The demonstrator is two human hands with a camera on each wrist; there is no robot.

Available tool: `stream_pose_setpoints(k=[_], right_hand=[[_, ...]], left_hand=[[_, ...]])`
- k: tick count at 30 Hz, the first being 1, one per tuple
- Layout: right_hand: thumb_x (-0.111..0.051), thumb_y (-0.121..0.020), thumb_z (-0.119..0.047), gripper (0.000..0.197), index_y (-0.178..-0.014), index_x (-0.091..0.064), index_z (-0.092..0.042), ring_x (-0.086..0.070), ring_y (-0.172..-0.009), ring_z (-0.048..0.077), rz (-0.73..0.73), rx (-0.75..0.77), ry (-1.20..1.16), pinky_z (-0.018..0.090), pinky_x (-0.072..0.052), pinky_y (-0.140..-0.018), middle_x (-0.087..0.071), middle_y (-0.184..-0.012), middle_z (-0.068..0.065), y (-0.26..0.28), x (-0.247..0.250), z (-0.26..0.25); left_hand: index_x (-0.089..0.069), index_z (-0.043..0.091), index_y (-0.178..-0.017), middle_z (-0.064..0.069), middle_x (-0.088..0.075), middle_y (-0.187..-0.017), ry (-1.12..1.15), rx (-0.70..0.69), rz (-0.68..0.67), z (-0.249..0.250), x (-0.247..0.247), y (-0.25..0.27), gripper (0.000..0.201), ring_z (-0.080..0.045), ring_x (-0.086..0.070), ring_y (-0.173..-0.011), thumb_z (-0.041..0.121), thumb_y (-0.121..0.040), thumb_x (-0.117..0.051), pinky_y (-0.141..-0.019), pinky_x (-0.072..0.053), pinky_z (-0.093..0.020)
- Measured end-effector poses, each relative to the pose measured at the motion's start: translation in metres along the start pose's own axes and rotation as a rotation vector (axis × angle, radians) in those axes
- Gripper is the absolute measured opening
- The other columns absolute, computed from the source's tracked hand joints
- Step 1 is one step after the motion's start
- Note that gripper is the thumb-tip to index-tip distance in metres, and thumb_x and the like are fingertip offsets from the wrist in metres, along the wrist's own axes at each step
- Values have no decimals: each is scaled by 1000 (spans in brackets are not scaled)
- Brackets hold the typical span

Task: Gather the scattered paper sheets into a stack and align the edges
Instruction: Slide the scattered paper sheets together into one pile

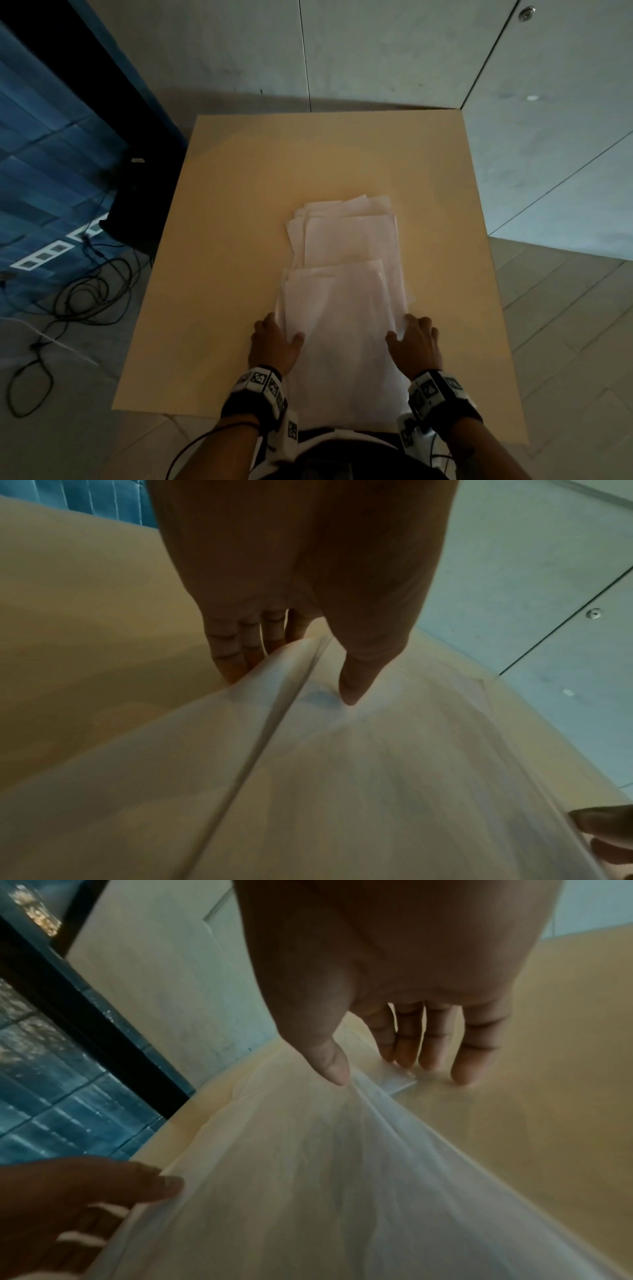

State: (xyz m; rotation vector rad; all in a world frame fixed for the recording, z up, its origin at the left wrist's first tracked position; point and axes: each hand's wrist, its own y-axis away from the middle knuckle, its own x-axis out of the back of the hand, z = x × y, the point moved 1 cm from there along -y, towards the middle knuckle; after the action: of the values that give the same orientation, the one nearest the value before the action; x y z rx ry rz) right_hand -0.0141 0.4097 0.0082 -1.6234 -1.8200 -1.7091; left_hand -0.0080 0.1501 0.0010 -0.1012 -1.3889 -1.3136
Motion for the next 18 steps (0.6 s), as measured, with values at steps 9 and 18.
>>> stream_pose_setpoints(k=[9, 18], right_hand=[[-53, -89, -30, 43, -128, -48, -10, -39, -121, 38, -6, 36, -20, 46, -42, -96, -40, -129, 16, 3, -1, 8], [-53, -91, -31, 53, -136, -42, -6, -39, -125, 40, -2, -47, -97, 45, -37, -103, -37, -136, 18, 3, 8, 10]], left_hand=[[-34, 11, -139, -15, -36, -137, -29, 15, 39, -4, -11, 13, 69, -36, -41, -124, 45, -85, -61, -99, -43, -44], [-39, 10, -134, -15, -38, -134, 17, 85, 33, -7, -9, 11, 63, -38, -47, -120, 44, -85, -59, -98, -44, -42]])
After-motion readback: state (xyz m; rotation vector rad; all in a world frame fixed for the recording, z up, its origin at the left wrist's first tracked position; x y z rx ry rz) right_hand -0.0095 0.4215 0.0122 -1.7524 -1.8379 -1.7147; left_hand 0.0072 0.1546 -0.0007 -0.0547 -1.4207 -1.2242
